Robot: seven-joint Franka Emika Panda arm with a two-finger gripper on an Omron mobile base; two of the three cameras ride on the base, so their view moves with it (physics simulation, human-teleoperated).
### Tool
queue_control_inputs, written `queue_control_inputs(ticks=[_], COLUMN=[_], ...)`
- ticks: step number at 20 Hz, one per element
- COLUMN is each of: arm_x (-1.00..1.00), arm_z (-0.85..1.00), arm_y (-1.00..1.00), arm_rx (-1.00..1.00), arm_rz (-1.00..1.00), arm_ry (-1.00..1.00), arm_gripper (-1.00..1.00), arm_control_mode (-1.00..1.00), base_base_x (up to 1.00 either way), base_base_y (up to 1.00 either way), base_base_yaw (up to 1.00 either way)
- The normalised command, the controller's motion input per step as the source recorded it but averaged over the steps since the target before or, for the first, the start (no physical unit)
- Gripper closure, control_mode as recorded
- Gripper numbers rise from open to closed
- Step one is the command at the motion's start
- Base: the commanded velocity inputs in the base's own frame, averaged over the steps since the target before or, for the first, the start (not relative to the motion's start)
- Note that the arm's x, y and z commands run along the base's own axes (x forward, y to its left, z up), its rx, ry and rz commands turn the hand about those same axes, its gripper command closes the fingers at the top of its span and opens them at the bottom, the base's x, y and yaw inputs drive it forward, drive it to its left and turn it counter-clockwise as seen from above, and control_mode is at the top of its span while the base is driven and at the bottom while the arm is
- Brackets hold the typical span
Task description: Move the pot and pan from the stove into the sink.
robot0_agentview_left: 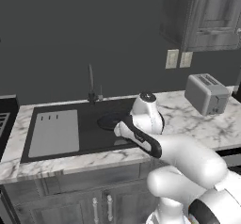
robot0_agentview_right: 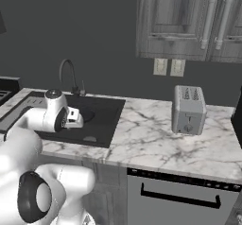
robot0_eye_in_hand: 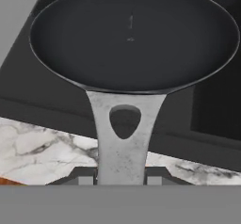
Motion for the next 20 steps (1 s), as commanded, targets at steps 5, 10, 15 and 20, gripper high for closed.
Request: queue_control_inputs(ticks=[5, 10, 15, 20], arm_x=[0.42, 0.32, 0.29, 0.31], arm_z=[-0.29, -0.39, -0.34, -0.24], arm_y=[0.0, 0.0, 0.0, 0.0], arm_rx=[0.0, -0.01, -0.01, 0.0], arm_rz=[0.04, 0.04, 0.03, 0.02], arm_ry=[0.05, 0.05, 0.03, 0.0], arm_gripper=[1.0, 1.0, 1.0, 1.0], arm_control_mode=[-1.0, -1.0, -1.0, -1.0], base_base_x=[0.0, 0.0, 0.0, 0.0], base_base_y=[0.0, 0.0, 0.0, 0.0], base_base_yaw=[0.0, 0.0, 0.0, 0.0])
